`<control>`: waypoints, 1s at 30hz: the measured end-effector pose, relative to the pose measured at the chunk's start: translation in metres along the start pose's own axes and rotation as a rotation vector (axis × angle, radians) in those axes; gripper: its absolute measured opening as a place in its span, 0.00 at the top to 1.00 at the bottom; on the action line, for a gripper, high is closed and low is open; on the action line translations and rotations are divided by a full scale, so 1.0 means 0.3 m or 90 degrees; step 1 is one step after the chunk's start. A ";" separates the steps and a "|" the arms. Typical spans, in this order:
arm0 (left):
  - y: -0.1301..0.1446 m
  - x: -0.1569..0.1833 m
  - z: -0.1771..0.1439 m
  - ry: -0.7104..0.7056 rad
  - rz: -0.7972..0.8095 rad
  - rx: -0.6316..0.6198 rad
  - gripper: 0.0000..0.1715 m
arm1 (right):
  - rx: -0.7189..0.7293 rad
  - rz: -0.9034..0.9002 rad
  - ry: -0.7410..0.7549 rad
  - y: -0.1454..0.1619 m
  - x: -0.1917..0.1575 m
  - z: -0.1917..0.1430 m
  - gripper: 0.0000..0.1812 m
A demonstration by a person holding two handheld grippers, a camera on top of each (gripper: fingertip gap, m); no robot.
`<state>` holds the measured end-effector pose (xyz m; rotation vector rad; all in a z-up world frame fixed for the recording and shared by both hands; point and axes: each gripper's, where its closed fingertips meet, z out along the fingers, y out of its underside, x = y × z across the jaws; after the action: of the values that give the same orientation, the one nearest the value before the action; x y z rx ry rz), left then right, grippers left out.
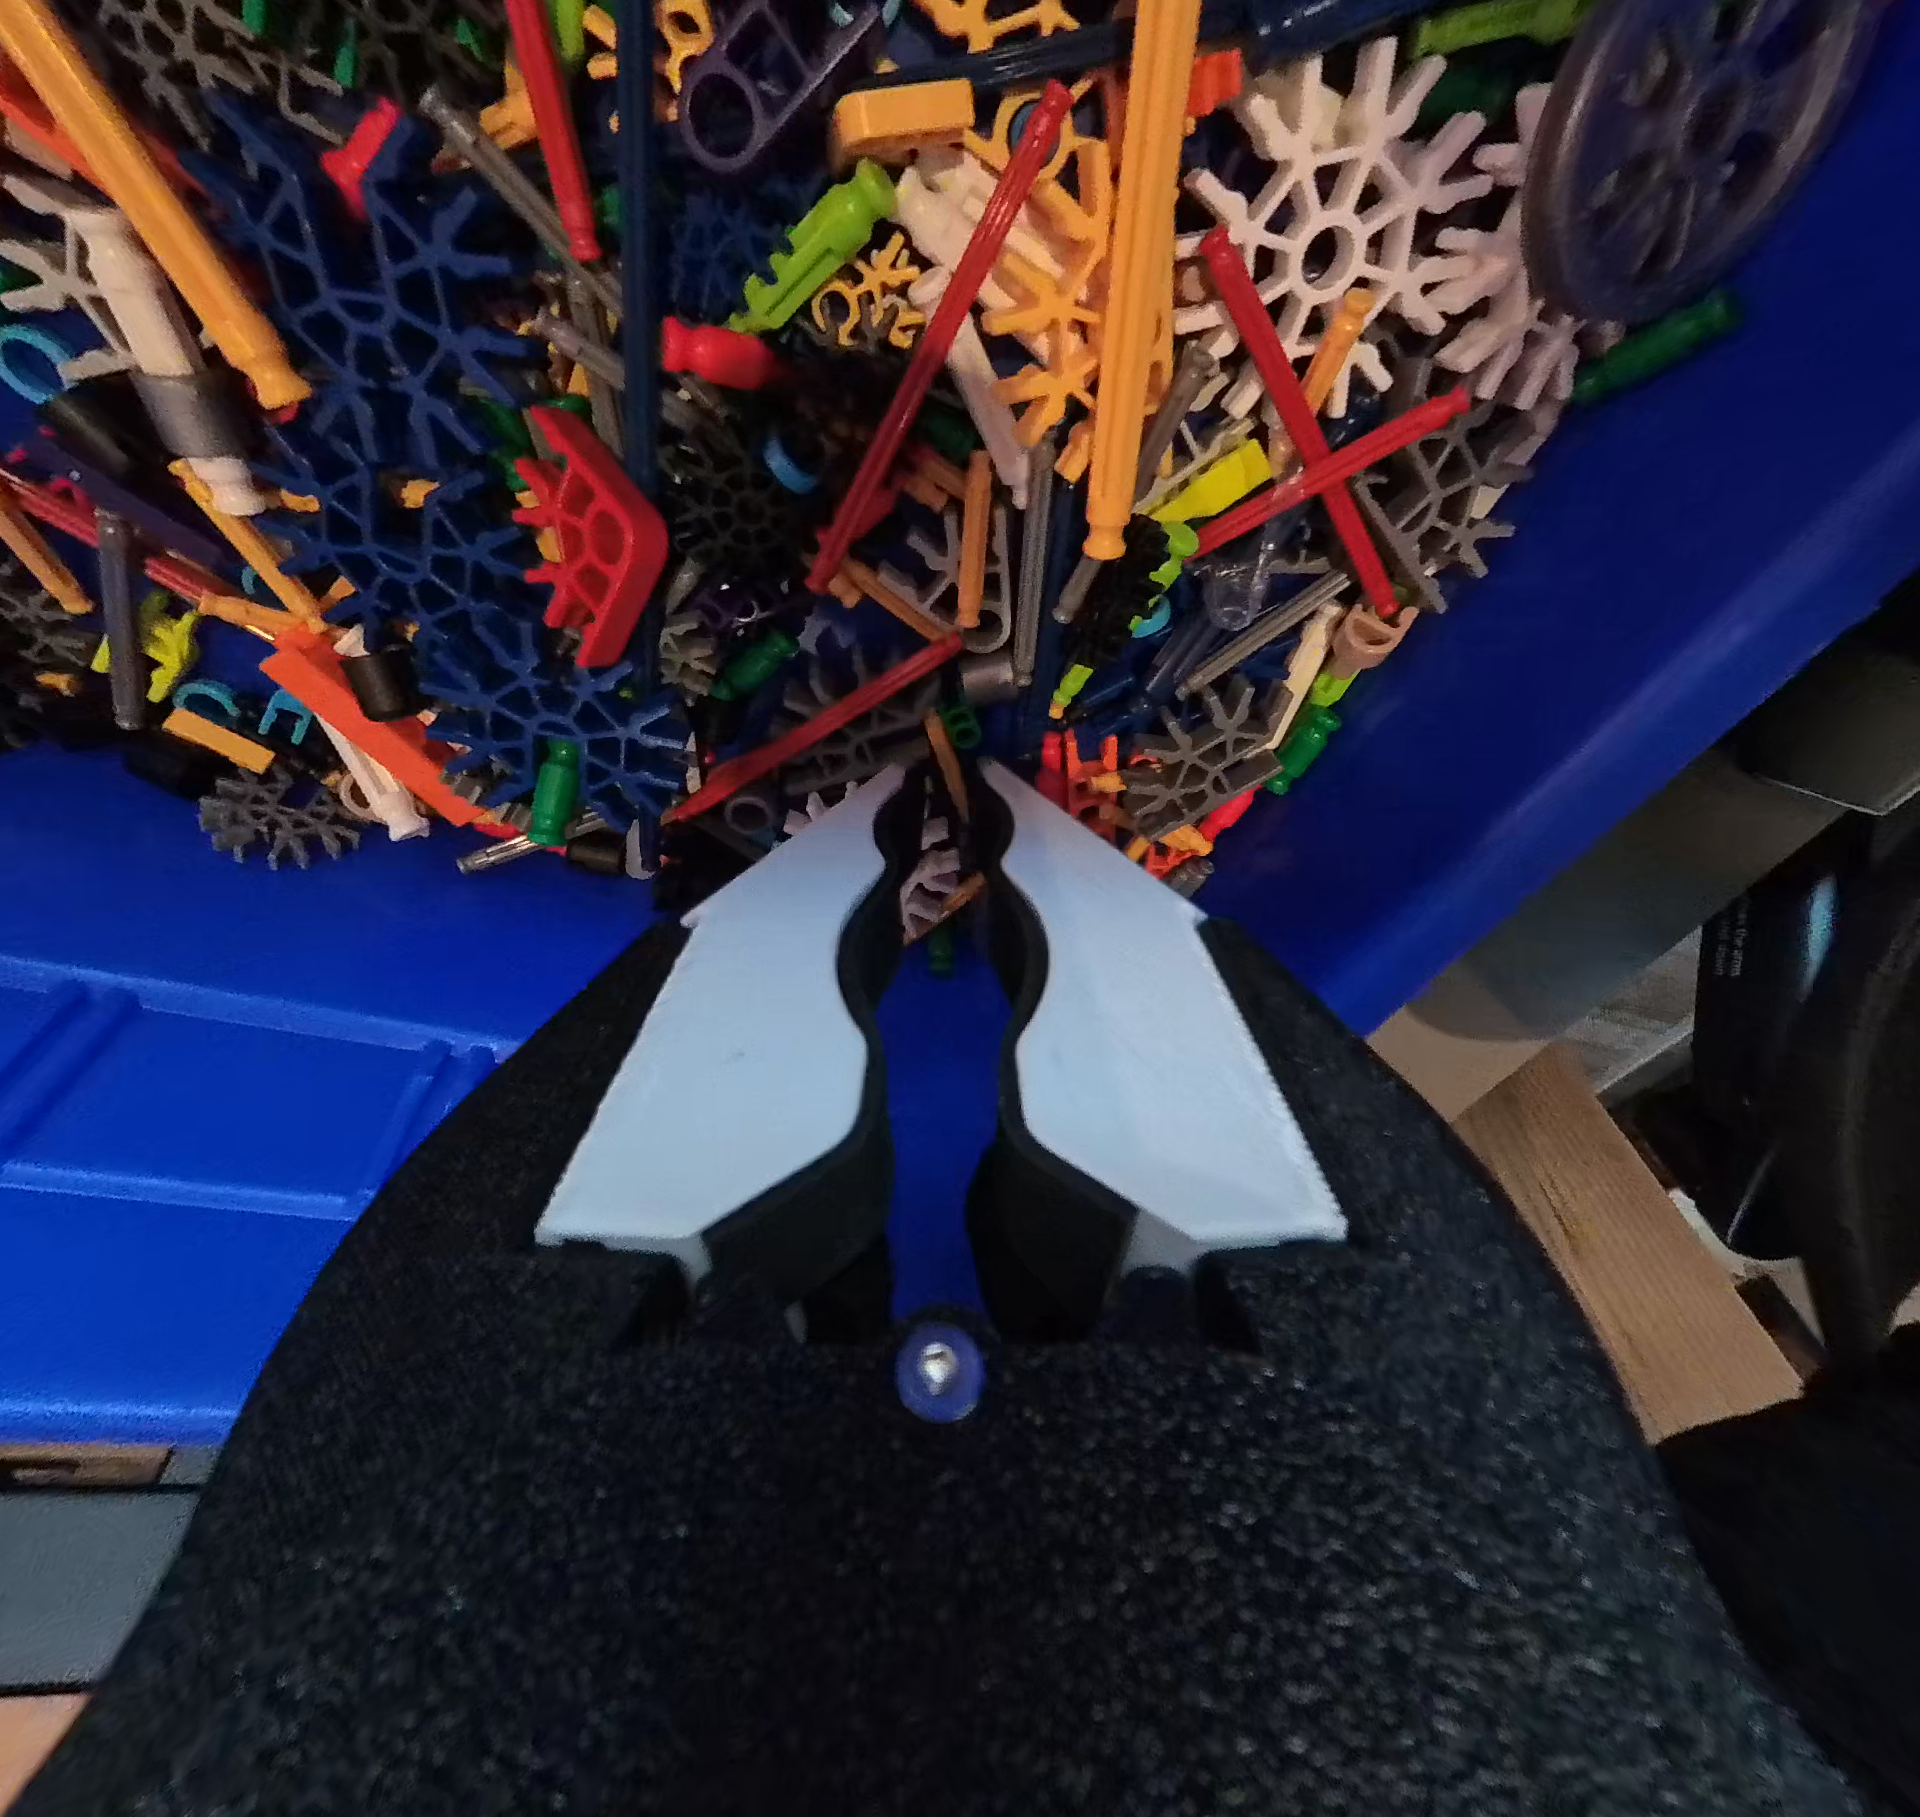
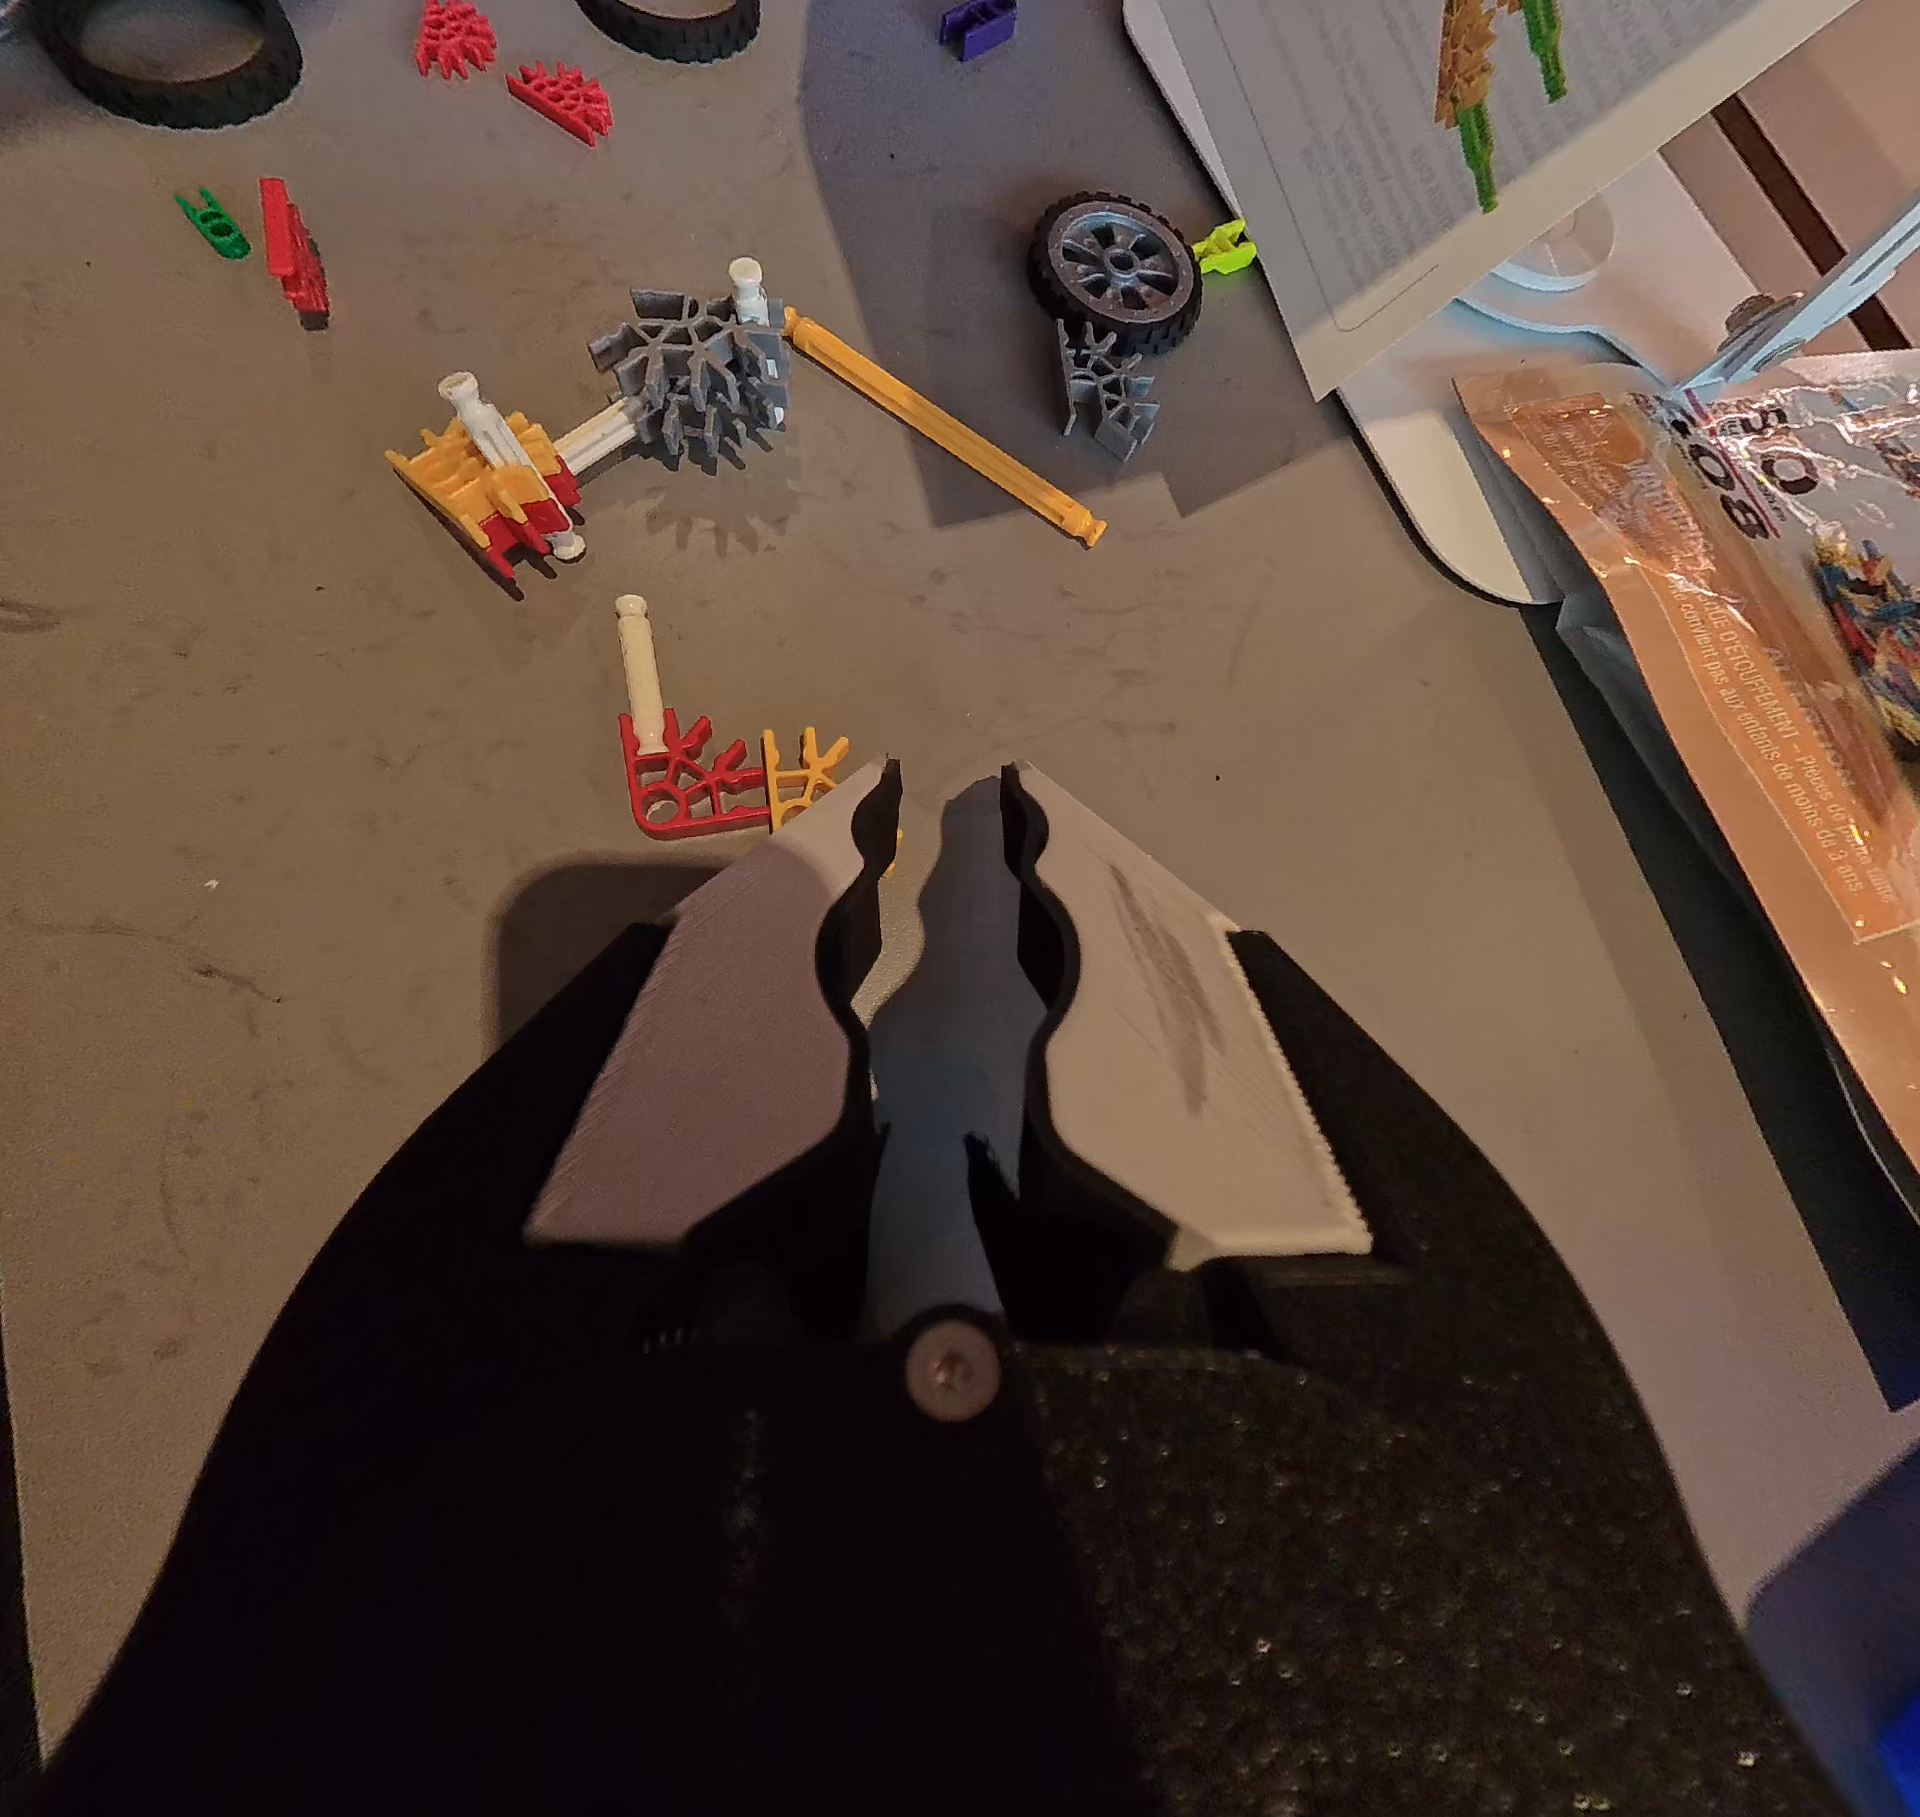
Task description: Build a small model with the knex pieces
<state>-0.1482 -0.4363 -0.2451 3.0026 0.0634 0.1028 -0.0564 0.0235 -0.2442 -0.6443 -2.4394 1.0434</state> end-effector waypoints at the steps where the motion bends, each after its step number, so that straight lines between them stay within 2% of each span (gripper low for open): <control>1: -0.002 0.001 -0.001 0.001 -0.004 0.002 0.96 | 0.000 0.000 0.000 0.000 0.000 0.000 0.90; 6: -0.010 0.025 0.002 0.017 -0.002 0.007 0.96 | 0.000 0.000 -0.001 0.000 -0.001 0.000 0.90; 10: -0.008 0.010 0.006 -0.009 -0.010 -0.001 0.99 | 0.000 0.000 -0.001 0.001 -0.001 0.000 0.90; 22: 0.018 -0.001 0.009 -0.042 -0.017 -0.041 0.93 | -0.001 0.002 -0.003 0.003 -0.003 -0.002 0.90; 30: -0.001 -0.002 0.018 -0.019 -0.034 -0.018 0.99 | -0.001 0.003 -0.003 0.002 -0.004 -0.002 0.90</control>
<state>-0.1484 -0.4367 -0.2504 2.9707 0.1376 0.0534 -0.0550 0.0236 -0.2445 -0.6485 -2.4442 1.0464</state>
